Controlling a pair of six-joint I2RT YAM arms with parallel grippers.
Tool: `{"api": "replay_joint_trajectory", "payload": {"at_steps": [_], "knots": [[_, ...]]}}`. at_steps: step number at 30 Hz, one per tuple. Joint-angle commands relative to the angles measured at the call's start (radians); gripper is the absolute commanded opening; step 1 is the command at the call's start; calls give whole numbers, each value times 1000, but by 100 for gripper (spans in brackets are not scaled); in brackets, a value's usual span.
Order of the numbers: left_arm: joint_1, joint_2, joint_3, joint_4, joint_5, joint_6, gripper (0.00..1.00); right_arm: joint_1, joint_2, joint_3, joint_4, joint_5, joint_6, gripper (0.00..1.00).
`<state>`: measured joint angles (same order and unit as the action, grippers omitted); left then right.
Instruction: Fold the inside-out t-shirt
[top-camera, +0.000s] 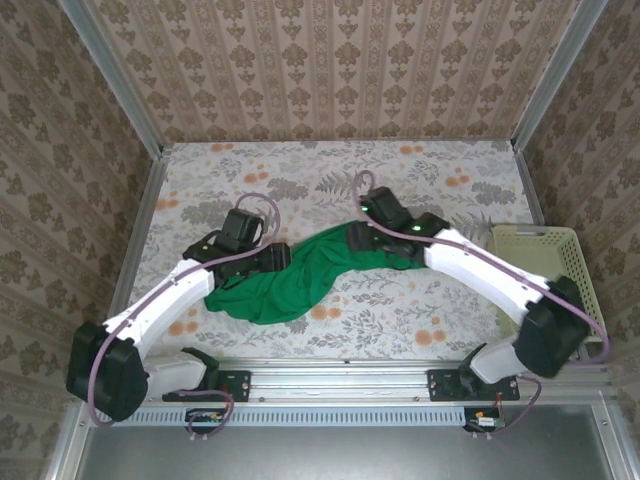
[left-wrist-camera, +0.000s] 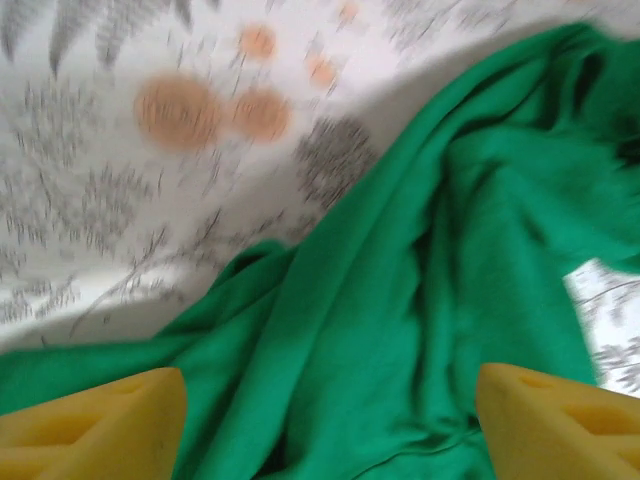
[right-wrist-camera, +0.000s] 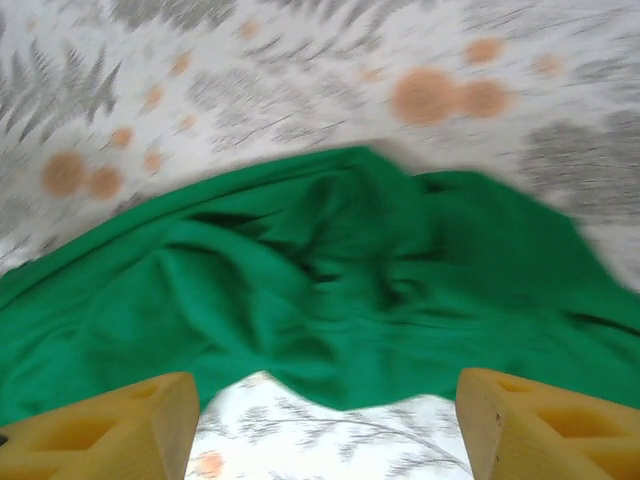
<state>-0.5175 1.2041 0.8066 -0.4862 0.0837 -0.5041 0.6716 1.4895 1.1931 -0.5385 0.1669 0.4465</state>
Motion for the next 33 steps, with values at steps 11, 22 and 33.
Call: {"api": "replay_joint_trajectory", "payload": {"at_steps": [11, 22, 33], "knots": [[89, 195, -52, 168, 173, -27, 46, 123, 431, 283, -45, -165, 106, 70], [163, 231, -13, 208, 209, -10, 4, 108, 346, 185, -75, -32, 105, 0], [264, 230, 52, 198, 200, -6, 0, 80, -9, -253, -2, 93, 267, 0]]}}
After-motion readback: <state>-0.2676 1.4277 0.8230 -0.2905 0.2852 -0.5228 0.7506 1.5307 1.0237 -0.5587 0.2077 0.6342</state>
